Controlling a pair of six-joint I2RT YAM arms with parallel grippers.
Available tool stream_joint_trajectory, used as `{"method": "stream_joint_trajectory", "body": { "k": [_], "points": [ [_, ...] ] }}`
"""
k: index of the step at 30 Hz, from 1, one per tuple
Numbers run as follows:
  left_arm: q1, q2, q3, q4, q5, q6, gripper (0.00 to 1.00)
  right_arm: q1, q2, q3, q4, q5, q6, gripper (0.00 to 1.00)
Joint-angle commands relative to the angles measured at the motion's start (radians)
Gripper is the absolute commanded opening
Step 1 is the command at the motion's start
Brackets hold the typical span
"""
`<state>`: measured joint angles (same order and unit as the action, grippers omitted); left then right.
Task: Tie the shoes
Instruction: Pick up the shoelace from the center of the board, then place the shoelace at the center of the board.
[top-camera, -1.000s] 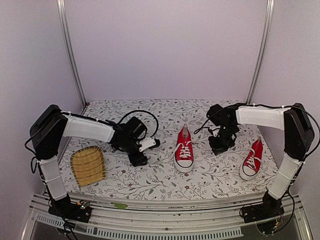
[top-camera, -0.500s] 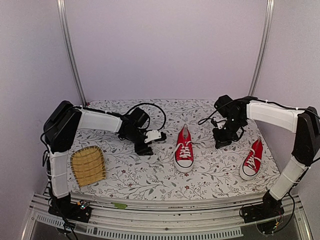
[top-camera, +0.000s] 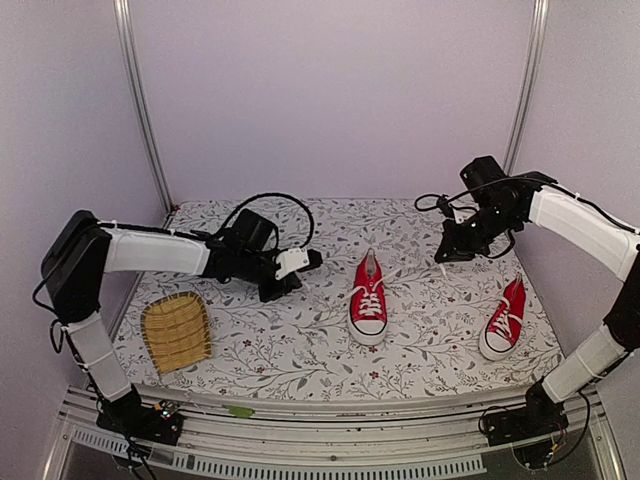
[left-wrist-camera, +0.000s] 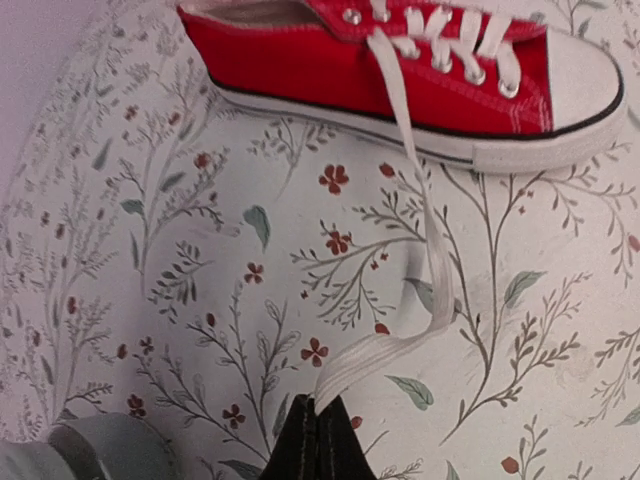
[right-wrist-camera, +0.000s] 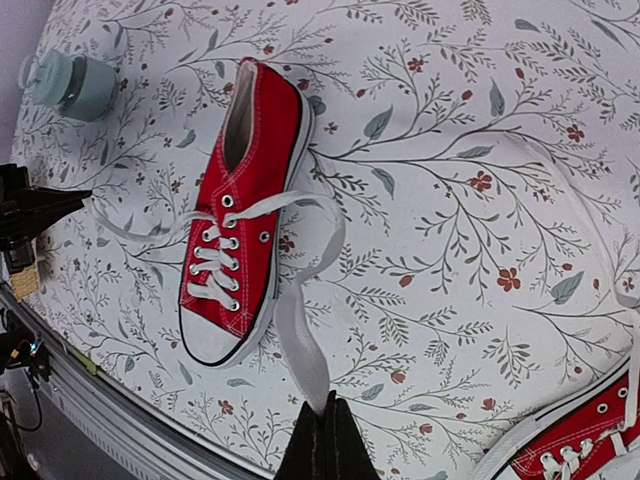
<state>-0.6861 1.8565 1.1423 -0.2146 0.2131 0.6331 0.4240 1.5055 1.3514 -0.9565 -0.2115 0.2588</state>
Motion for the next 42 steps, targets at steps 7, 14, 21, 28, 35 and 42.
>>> {"method": "stream_joint_trajectory", "body": {
  "k": [7,14,21,28,35,42],
  "points": [
    [-0.109,-0.284,-0.168,0.417,0.067,-0.039,0.00,0.035,-0.007,-0.019,0.427,-0.426,0.010,0.01],
    [-0.142,-0.266,-0.207,0.543,0.126,-0.054,0.00,0.167,0.198,-0.074,0.952,-0.298,0.303,0.01],
    [-0.142,-0.282,-0.259,0.626,0.129,-0.095,0.00,0.291,0.454,0.102,0.934,-0.239,0.281,0.01],
    [-0.119,-0.263,-0.300,0.715,0.117,-0.151,0.00,0.283,0.460,0.192,0.736,-0.254,0.134,0.49],
    [-0.055,-0.201,-0.297,0.945,0.181,-0.310,0.00,0.176,0.266,0.074,0.663,-0.198,-0.107,0.57],
    [-0.048,-0.126,-0.229,1.033,0.177,-0.347,0.00,0.157,0.154,-0.161,1.044,-0.089,-0.502,0.60]
  ]
}}
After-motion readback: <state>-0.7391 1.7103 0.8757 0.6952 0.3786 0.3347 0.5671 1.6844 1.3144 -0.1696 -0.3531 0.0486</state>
